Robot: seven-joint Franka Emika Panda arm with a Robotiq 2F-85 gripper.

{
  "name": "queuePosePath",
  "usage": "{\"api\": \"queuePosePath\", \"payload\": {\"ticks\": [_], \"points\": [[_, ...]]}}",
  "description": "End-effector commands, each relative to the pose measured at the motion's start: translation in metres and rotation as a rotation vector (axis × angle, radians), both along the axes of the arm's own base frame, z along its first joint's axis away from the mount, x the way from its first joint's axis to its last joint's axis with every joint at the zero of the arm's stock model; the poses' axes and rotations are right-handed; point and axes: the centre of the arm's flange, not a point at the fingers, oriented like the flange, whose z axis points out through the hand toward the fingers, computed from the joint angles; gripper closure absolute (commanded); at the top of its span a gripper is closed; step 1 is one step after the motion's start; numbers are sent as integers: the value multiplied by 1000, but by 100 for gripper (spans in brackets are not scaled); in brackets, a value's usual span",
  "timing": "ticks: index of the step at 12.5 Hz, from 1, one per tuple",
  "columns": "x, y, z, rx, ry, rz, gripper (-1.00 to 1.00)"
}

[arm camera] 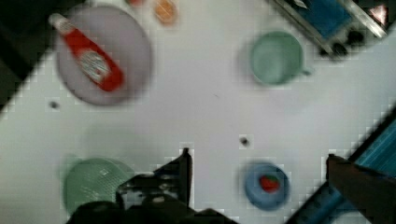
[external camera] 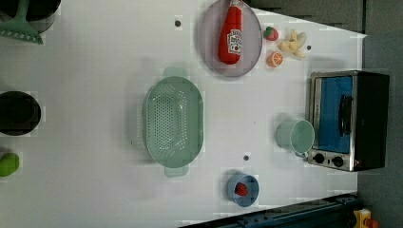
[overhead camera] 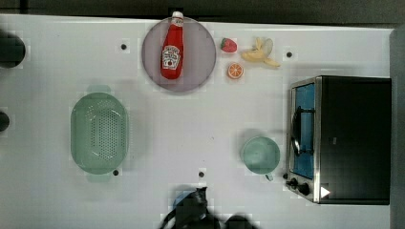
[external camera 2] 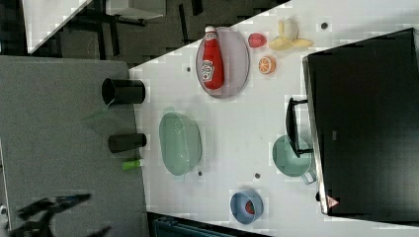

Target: Drag strainer left to right.

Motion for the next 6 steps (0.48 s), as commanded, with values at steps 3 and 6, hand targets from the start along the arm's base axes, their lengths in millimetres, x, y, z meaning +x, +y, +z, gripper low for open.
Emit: {"api": "queuePosePath", "payload": {"ticks": [3, 6], "points": [[67, 142, -124, -105, 196, 150, -100], [84, 217, -184, -109, 188, 66, -100]]}}
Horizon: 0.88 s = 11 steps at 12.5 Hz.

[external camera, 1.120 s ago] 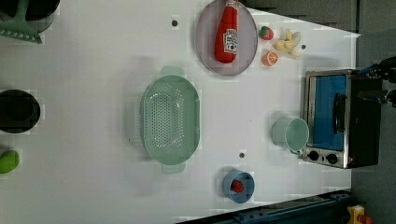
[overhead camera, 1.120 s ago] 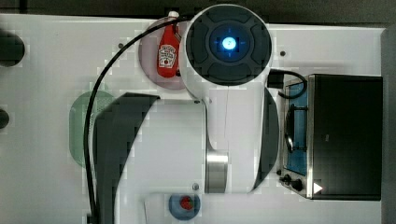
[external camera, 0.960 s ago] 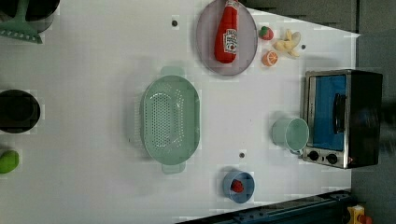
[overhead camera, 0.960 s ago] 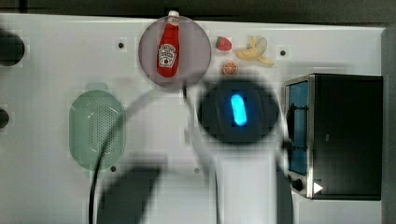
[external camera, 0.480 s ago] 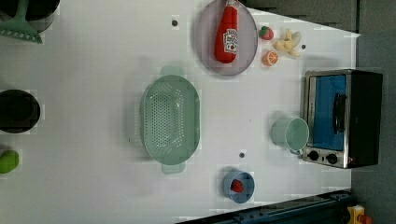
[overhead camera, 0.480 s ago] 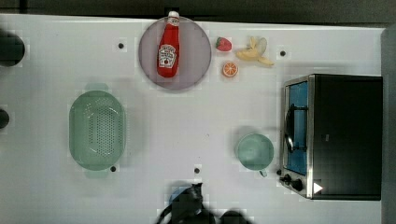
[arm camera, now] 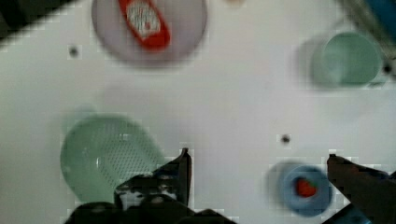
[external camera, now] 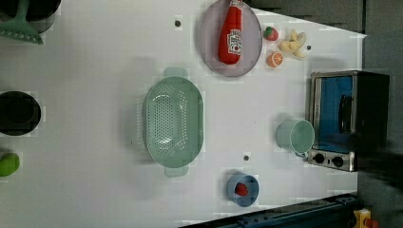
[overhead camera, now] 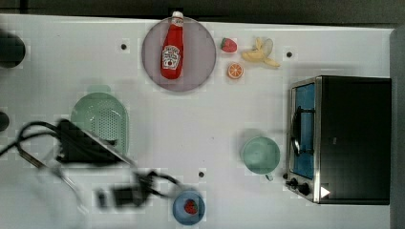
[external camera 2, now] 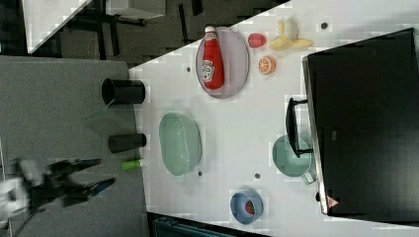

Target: Drag strainer left to right.

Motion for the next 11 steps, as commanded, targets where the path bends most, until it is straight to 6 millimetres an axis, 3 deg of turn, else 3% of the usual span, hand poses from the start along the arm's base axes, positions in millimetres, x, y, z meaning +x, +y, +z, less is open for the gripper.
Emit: {"api": "queuePosePath", "payload": {"ticks": [1, 5, 7, 11], "points": [[4, 40, -75, 12, 61, -214, -100], [23, 103, -166, 99, 96, -482, -100], [31, 116, -211, 128, 144, -615, -100], [46, 123, -296, 163, 205, -797, -100]]}}
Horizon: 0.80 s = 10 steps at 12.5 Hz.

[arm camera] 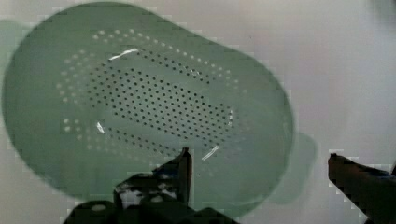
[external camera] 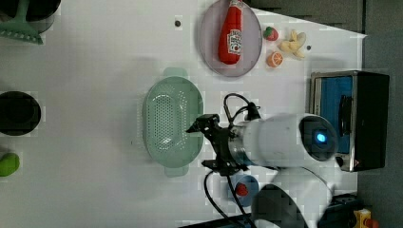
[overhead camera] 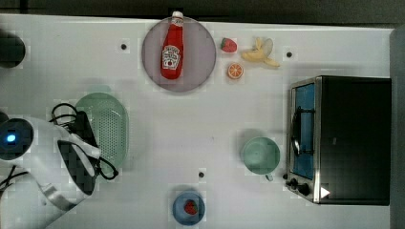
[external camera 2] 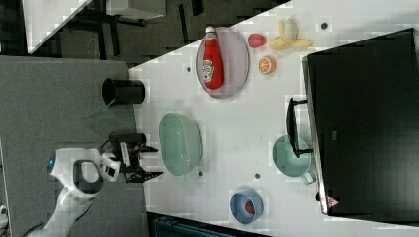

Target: Drag strainer left to right.

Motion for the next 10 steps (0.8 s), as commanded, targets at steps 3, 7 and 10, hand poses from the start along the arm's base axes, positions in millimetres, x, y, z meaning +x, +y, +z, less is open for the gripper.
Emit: {"api": "queuePosePath", "payload": {"ticks": [3, 7, 10], "points": [[23, 4, -74, 65, -12, -225, -100], [29, -9, -124, 64, -6, -237, -100], [36, -26, -141, 54, -11, -270, -100]]}}
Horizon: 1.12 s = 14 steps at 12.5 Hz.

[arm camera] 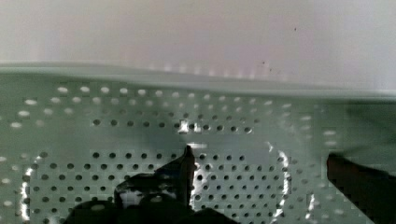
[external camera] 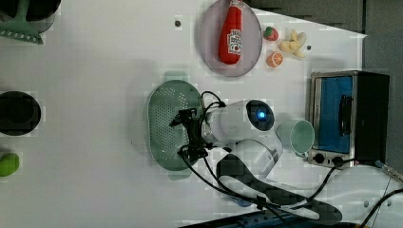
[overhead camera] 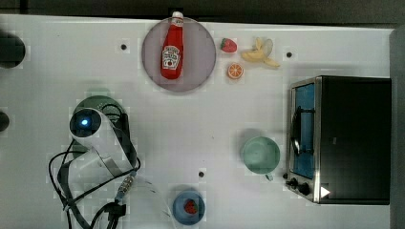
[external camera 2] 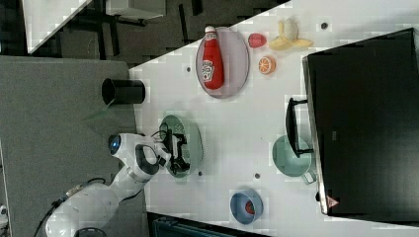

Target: Drag strainer left to right.

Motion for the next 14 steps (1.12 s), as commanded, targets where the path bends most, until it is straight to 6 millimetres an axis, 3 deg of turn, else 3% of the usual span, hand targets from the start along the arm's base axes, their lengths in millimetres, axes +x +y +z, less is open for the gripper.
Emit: {"api": "queuePosePath", "payload": {"ticks": [1, 6, 14], "points": [[23, 2, 32, 8, -88, -56, -100], [25, -31, 32, -30, -88, -97, -100], [28, -104, 26, -78, -86, -169, -100]]}}
